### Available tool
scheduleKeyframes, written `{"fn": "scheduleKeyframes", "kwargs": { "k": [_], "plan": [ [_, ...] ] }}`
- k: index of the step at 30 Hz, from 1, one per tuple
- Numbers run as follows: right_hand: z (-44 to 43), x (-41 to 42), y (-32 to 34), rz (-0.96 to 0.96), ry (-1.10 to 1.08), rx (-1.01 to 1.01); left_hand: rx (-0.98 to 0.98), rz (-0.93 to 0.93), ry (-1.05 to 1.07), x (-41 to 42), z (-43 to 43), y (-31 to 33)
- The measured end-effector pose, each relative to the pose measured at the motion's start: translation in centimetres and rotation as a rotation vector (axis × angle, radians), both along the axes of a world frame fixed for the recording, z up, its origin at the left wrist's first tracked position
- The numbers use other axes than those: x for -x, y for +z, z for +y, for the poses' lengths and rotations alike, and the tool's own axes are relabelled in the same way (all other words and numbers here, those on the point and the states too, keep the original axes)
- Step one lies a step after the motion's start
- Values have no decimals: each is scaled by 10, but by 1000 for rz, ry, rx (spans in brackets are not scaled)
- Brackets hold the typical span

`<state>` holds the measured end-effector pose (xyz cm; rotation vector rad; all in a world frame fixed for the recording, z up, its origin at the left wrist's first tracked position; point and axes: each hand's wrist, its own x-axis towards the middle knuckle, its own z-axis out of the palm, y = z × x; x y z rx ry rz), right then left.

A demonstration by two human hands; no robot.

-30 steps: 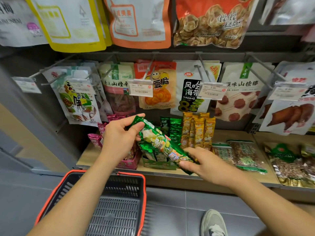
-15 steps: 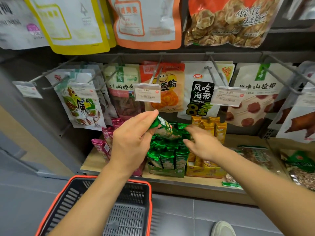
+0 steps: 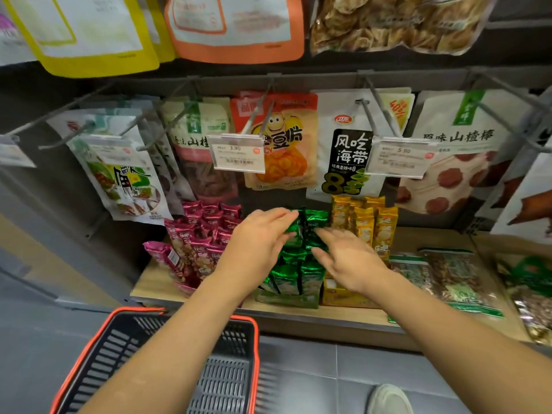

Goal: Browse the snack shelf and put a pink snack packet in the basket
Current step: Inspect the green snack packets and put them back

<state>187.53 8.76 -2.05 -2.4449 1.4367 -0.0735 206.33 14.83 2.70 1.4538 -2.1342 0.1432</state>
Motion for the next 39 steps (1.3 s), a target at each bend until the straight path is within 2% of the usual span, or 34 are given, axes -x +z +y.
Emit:
{"fn": "scheduleKeyframes", "kwargs": {
  "k": [2,4,7,9,12,16,18,21,23,29,32,34,37,39],
  "plan": [
    [-1,-1,0,-43,-7,-24,-165,-38,34,3,-8,-12],
    [-3,-1,1,-97,-34,-36,-280,2,90,4,-13,-25],
    [-7,-2,3,-187,-104,-10,-278,15,139,5,-17,-35],
    [-11,-5,6,-243,-138,24,-253,-66,165,8,-19,-43],
    [-22,-12,12,-347,-200,101,-318,-230,182,14,-16,-55],
    [-47,-28,16,-448,-213,180,-350,-226,170,17,-12,-59],
    [-60,-39,14,-381,-218,143,-359,-261,154,16,-11,-60],
    [-75,-55,8,-102,-247,26,-357,-308,152,14,-10,-57],
    [-78,-65,2,7,-260,-42,-352,-310,149,13,-8,-54],
    [-74,-73,-6,-17,-281,139,-421,-261,113,5,-11,-51],
    [-65,-63,-4,-153,-187,230,-415,-240,78,2,-11,-52],
    [-53,-55,5,-369,-106,348,-427,-188,61,2,-10,-53],
    [-28,-48,29,-615,-43,577,-399,8,79,2,-10,-46],
    [-7,-45,45,-674,20,682,-296,185,171,1,-9,-35]
  ]
}}
